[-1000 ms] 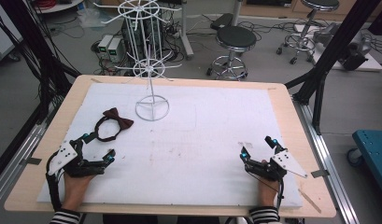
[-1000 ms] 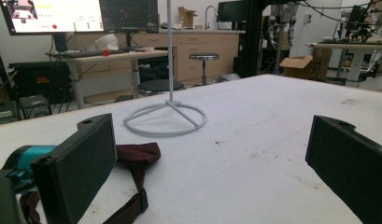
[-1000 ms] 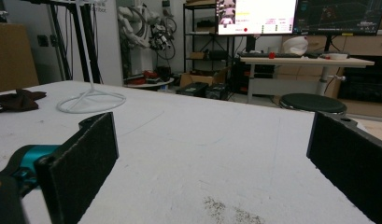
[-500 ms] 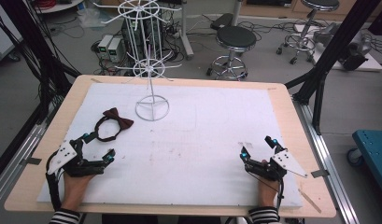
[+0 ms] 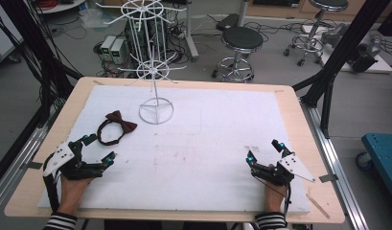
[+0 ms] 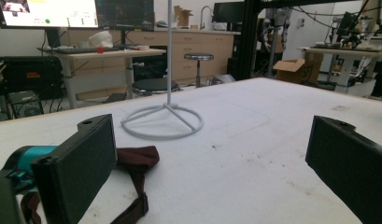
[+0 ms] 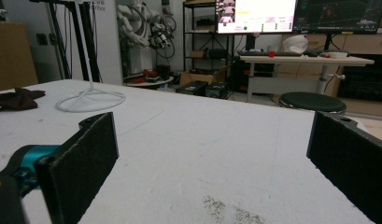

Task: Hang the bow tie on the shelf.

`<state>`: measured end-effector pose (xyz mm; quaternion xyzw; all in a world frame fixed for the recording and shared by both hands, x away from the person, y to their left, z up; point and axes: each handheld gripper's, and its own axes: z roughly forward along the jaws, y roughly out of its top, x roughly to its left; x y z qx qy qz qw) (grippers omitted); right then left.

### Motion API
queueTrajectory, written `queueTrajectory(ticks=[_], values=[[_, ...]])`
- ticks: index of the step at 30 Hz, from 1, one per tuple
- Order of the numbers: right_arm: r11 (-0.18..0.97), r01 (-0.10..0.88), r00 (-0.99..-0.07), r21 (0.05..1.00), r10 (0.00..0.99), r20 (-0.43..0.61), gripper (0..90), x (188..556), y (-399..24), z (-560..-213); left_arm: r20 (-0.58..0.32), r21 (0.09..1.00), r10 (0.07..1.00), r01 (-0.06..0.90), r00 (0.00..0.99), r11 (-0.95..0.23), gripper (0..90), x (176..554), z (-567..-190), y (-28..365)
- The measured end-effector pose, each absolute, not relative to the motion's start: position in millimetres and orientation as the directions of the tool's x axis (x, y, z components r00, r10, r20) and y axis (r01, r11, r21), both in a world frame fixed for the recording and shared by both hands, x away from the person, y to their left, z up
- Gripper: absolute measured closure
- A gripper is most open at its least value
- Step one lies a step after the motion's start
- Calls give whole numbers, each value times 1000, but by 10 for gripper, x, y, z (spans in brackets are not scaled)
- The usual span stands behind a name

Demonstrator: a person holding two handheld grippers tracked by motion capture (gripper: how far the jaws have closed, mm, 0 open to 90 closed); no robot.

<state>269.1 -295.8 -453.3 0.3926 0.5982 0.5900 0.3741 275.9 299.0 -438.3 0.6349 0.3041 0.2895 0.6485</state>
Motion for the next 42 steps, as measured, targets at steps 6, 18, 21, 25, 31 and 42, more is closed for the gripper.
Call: queueTrajectory(ticks=[6,18,21,25,31,42], values=[[-8,36,-414,999,910,22,14,2685,-2953,-4534,-17,1000,744,12,668,13,25,2872,-4185,3050],[-8,36,-415,999,909,22,14,2686,-2954,-4534,47,988,691,66,722,-136,24,3133,-3883,3129],[-2,28,-413,1000,911,13,13,2692,-2959,-4533,57,983,680,76,731,-165,24,3183,-3838,3142],[-4,28,-414,1000,910,15,14,2691,-2958,-4534,82,971,664,91,743,-221,25,3289,-3730,3158],[-10,36,-414,999,910,24,14,2685,-2952,-4534,121,944,630,106,767,-311,24,3462,-3610,3128],[-5,32,-414,999,910,18,14,2689,-2957,-4533,159,898,590,132,791,-419,24,3709,-3517,3100]])
